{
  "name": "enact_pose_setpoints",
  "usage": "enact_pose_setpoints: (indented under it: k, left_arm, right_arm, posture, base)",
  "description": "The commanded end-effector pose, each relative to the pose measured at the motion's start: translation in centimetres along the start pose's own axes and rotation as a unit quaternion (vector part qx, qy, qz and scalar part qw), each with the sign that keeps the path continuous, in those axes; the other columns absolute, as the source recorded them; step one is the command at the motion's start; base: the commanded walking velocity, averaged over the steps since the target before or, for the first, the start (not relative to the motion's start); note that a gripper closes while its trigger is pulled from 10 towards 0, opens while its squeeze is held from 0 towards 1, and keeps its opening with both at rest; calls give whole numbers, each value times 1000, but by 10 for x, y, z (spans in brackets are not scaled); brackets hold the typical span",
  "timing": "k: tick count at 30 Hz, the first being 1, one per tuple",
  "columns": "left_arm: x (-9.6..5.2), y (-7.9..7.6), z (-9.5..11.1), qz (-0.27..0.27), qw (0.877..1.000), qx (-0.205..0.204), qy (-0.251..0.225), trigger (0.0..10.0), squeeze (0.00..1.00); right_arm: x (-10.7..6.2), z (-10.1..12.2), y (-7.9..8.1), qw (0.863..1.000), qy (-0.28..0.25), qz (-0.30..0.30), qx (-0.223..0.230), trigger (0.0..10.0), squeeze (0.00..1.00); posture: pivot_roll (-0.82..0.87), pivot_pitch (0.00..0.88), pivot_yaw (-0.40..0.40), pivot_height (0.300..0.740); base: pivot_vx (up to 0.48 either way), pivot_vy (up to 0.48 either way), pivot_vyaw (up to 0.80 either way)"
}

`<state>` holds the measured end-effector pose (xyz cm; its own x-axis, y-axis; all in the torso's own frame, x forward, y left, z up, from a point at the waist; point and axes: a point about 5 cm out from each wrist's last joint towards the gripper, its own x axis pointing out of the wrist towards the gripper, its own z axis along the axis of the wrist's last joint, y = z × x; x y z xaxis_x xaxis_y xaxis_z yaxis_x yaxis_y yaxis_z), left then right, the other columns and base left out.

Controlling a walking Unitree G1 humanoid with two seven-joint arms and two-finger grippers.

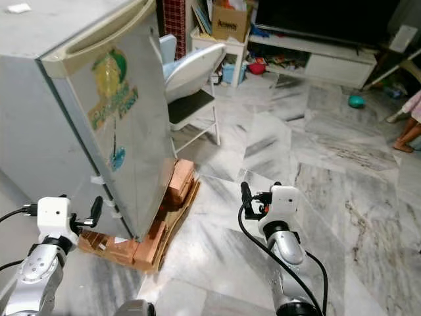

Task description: Restocking fridge

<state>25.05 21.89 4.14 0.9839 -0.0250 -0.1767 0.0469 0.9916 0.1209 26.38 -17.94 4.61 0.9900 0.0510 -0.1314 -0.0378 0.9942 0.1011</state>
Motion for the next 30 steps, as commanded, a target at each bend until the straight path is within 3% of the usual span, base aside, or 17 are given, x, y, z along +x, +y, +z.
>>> enact_pose_setpoints:
  k: [1,11,18,21,30]
  left_arm:
    - [8,-3,2,-16,1000,9,1,10000,0]
    - [22,10,12,-2,1000,23,-8,10000,0]
    - [45,12,16,22,1000,16,2,10000,0]
    - [52,9,20,3,999,46,1,10000,0]
    - [69,24,35,39,998,53,6,10000,0]
  right_arm:
    - [0,2,-4,1000,-1,-7,-4,10000,0]
    - [-5,11,-5,1000,-17,-3,-17,10000,0]
    - [-11,13,-11,1000,-8,-11,-11,10000,0]
    - [-9,17,-12,1000,-9,-8,-18,10000,0]
    - [-14,22,-19,999,-6,-14,-32,10000,0]
  posture:
    - [26,7,-50,740]
    - [-3,32,-54,740]
    - [-30,63,-79,740]
    - [-43,61,-79,740]
    - [-75,73,-70,740]
  base:
    - [0,0,0]
    - [0,0,0]
    - [0,0,0]
    - [0,0,0]
    - [0,0,0]
